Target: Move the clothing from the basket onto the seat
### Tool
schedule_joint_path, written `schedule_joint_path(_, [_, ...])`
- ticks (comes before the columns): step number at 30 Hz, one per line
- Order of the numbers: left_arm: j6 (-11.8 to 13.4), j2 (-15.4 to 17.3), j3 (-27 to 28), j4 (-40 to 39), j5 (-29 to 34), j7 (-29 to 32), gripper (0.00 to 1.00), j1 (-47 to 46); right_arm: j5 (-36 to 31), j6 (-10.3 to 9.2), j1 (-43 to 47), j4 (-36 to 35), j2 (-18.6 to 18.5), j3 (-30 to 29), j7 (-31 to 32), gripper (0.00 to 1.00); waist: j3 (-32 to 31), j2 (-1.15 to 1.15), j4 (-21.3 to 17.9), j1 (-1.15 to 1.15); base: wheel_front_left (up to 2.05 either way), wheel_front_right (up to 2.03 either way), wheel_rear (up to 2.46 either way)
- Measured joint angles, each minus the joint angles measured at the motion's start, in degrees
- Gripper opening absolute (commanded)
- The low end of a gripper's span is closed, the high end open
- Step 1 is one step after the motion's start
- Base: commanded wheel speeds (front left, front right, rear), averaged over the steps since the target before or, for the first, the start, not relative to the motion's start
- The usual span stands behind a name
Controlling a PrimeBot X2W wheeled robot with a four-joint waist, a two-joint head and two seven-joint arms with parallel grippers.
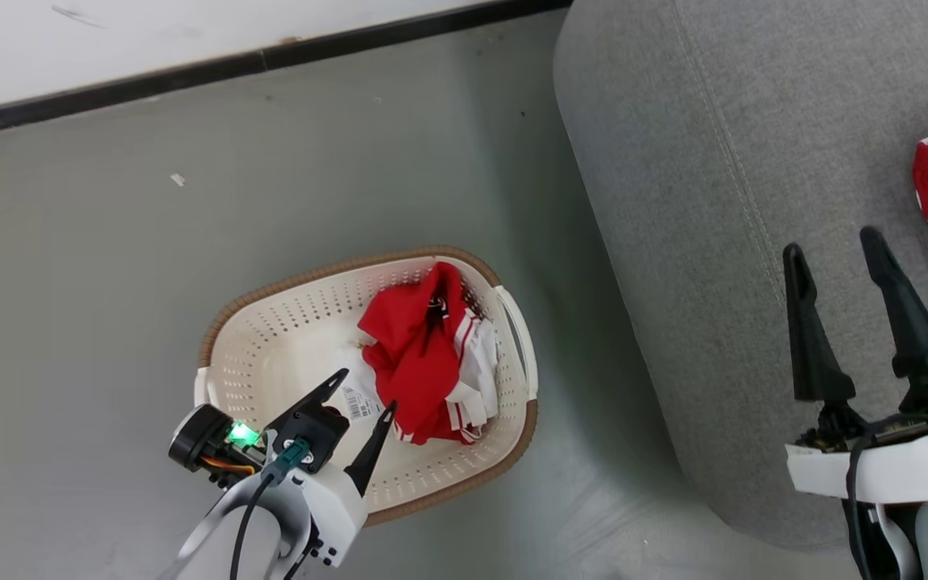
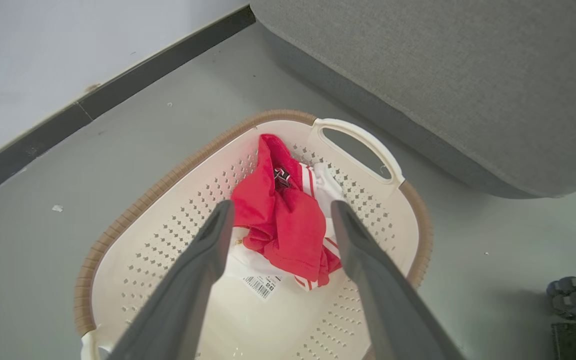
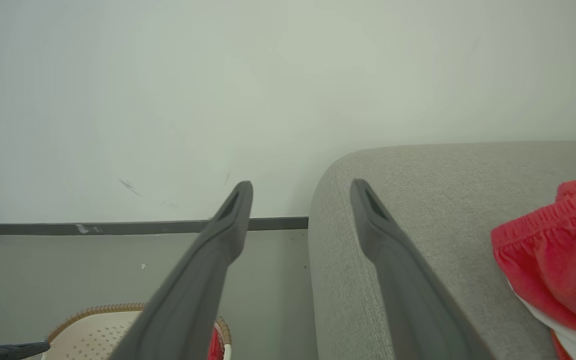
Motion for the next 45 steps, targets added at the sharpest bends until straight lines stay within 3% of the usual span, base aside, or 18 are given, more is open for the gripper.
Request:
schedule_joint_path(19, [0.6, -0.1, 1.1, 8.9, 0.6, -1.8, 1.0, -8.1, 2.3, 0.0, -4.9, -1.8, 0.0, 1.6, 0.0, 1.0, 8.3, 0.0, -4.9, 0.0, 0.0, 0.0, 0.0])
schedule_joint_path(45, [2.6, 2.9, 3.4, 18.5, 1.4, -3.0, 1.0, -17.8, 5.9, 0.0, -9.6, -2.0, 0.0, 3.2, 0.0, 1.0, 17.8, 0.0, -10.4, 0.0, 0.0, 0.0, 0.0])
